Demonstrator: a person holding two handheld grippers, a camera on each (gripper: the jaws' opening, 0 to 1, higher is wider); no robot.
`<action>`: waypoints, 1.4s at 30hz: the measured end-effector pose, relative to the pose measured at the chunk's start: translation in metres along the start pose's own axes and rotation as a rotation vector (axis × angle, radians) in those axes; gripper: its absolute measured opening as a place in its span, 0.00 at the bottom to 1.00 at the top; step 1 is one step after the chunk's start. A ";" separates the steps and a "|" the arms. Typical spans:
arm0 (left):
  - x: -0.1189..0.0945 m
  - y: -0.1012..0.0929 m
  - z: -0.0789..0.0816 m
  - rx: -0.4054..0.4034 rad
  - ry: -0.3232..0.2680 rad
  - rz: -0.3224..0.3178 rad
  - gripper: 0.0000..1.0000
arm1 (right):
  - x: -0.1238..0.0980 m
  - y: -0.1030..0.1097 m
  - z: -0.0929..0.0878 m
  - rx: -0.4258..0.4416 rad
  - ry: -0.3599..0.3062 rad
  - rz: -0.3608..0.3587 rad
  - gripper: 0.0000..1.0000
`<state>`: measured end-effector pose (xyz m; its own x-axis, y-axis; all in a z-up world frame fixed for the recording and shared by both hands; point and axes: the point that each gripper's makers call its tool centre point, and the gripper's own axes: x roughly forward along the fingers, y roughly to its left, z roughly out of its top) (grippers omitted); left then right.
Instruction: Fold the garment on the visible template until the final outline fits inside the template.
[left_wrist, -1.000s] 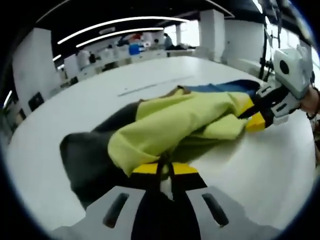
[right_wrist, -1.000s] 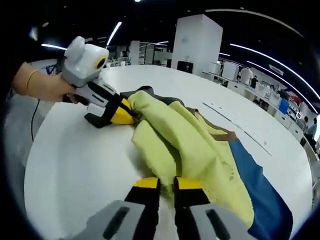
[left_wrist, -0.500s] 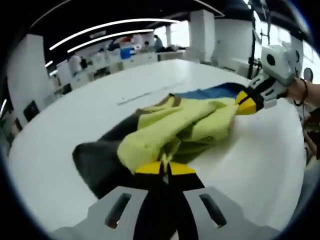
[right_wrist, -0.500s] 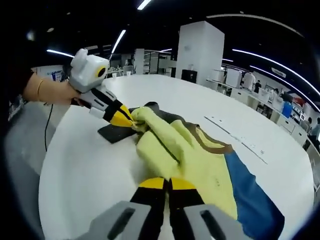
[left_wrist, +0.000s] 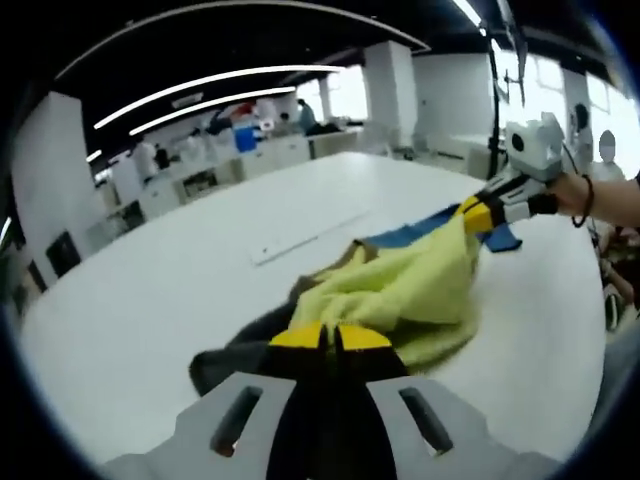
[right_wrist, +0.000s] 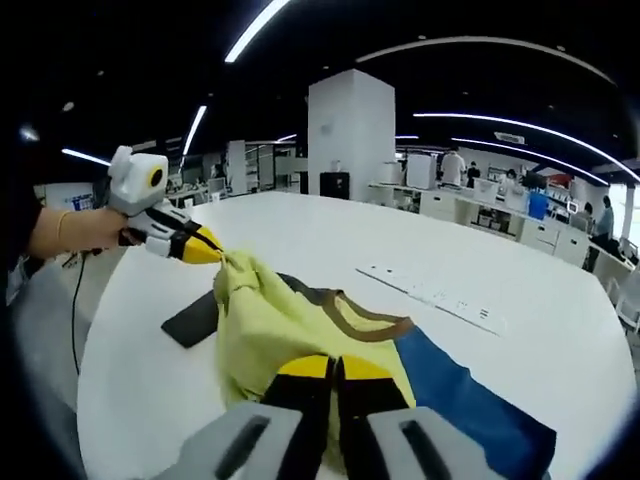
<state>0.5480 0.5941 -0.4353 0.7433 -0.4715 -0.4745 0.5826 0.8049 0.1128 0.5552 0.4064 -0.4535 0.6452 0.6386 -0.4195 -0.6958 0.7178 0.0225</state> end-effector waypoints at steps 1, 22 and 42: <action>0.003 0.001 0.001 -0.002 -0.002 0.007 0.01 | 0.002 -0.003 0.000 0.009 -0.002 -0.007 0.00; 0.074 0.026 -0.022 -0.091 0.060 0.117 0.01 | 0.032 -0.058 -0.047 0.061 0.154 -0.200 0.00; 0.065 0.038 -0.043 -0.076 0.128 0.195 0.14 | 0.029 -0.059 -0.067 0.228 0.199 -0.192 0.06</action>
<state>0.6046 0.6099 -0.4995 0.7889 -0.2591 -0.5573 0.4021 0.9034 0.1492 0.5939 0.3642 -0.5282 0.6677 0.4359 -0.6035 -0.4653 0.8772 0.1188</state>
